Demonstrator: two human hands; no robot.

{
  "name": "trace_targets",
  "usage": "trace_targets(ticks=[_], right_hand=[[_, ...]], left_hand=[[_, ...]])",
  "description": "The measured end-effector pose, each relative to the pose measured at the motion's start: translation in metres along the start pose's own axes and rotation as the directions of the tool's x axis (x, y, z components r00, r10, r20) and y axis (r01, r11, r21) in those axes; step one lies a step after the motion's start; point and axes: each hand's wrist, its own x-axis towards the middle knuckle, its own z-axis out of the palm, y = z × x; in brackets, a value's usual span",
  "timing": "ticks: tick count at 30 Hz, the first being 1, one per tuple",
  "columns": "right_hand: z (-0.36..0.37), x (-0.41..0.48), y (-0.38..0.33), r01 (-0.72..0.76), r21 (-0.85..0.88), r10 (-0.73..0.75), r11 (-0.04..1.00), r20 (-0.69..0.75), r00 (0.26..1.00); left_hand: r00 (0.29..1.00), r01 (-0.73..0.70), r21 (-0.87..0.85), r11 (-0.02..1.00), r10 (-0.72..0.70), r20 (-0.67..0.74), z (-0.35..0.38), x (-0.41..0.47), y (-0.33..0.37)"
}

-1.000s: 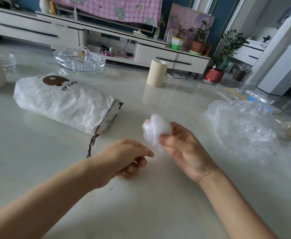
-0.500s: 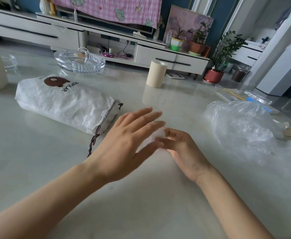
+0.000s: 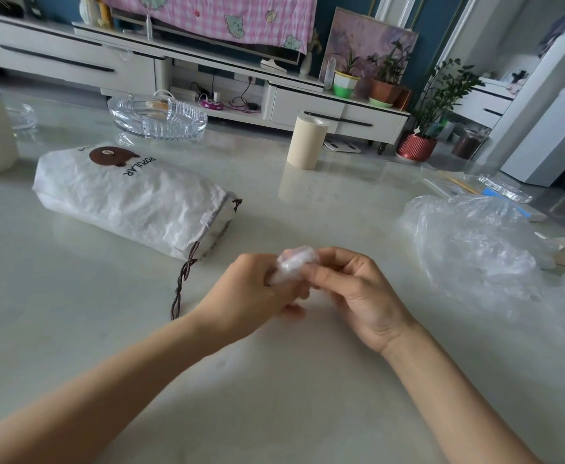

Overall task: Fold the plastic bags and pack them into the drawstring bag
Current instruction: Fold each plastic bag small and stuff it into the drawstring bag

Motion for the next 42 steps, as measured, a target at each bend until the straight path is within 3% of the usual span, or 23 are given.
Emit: trace_targets(ticks=[2, 3, 6, 7, 9, 13, 16, 20, 23, 26, 30, 32, 34, 36, 39, 42], right_hand=[[0.0, 0.002, 0.003, -0.016, 0.003, 0.016, 1.0, -0.067, 0.998], [-0.001, 0.002, 0.004, -0.024, 0.021, 0.026, 0.999, -0.091, 0.996], [-0.003, 0.003, 0.003, -0.011, 0.048, 0.018, 0.999, -0.138, 0.99], [-0.003, 0.003, 0.003, -0.01, 0.027, 0.014, 1.0, -0.143, 0.99], [-0.003, 0.003, 0.004, -0.024, -0.037, 0.018, 0.999, -0.145, 0.989], [-0.005, 0.003, 0.008, -0.071, -0.111, 0.058, 0.991, -0.113, 0.992], [-0.004, 0.002, 0.008, -0.052, -0.167, 0.045, 0.985, -0.048, 0.998], [0.0, 0.005, 0.018, 0.201, -0.472, -0.265, 0.858, -0.073, 0.962], [0.009, 0.002, 0.023, 0.382, -0.53, -0.479, 0.757, -0.053, 0.876], [0.013, -0.001, 0.022, 0.536, -0.672, -0.692, 0.51, 0.049, 0.72], [0.01, -0.002, 0.018, 0.526, -0.815, -0.843, 0.243, 0.091, 0.53], [0.009, -0.001, 0.018, 0.487, -0.846, -0.881, 0.218, 0.044, 0.471], [0.009, 0.001, 0.017, 0.466, -0.839, -0.896, 0.279, -0.052, 0.442], [0.009, 0.003, 0.017, 0.437, -0.819, -0.873, 0.371, -0.148, 0.464], [0.008, 0.007, 0.019, 0.358, -0.707, -0.705, 0.609, -0.276, 0.653], [-0.004, 0.016, 0.023, 0.274, -0.737, -0.603, 0.618, -0.221, 0.767]], left_hand=[[1.0, -0.019, 0.275, 0.961, 0.022, -0.008, -0.005, -0.001, -0.004], [0.987, -0.089, 0.451, 0.888, 0.138, -0.078, -0.009, -0.001, -0.006], [0.791, -0.213, 0.773, 0.597, 0.57, -0.223, -0.03, 0.004, -0.001], [0.737, -0.174, 0.838, 0.518, 0.632, -0.238, -0.039, 0.007, -0.001], [0.73, -0.053, 0.896, 0.44, 0.629, -0.266, -0.056, 0.016, -0.007], [0.856, 0.13, 0.861, 0.491, 0.383, -0.347, -0.07, 0.021, -0.023], [0.872, 0.122, 0.865, 0.487, 0.364, -0.328, -0.075, 0.025, -0.029], [0.835, 0.014, 0.806, 0.592, 0.436, -0.335, -0.07, 0.025, -0.02], [0.847, -0.167, 0.759, 0.629, 0.486, -0.217, -0.044, 0.015, -0.013], [0.893, -0.299, 0.607, 0.736, 0.44, -0.094, -0.016, 0.004, -0.011], [0.905, -0.369, 0.475, 0.799, 0.426, -0.014, -0.003, -0.002, -0.012], [0.896, -0.395, 0.457, 0.797, 0.444, -0.001, 0.001, -0.005, -0.011], [0.886, -0.415, 0.448, 0.792, 0.464, 0.002, 0.007, -0.007, -0.01], [0.861, -0.456, 0.497, 0.738, 0.508, 0.036, 0.016, -0.009, -0.01], [0.794, -0.546, 0.623, 0.559, 0.582, 0.174, 0.024, -0.009, -0.014], [0.775, -0.548, 0.729, 0.411, 0.578, 0.256, 0.02, 0.0, -0.016]])
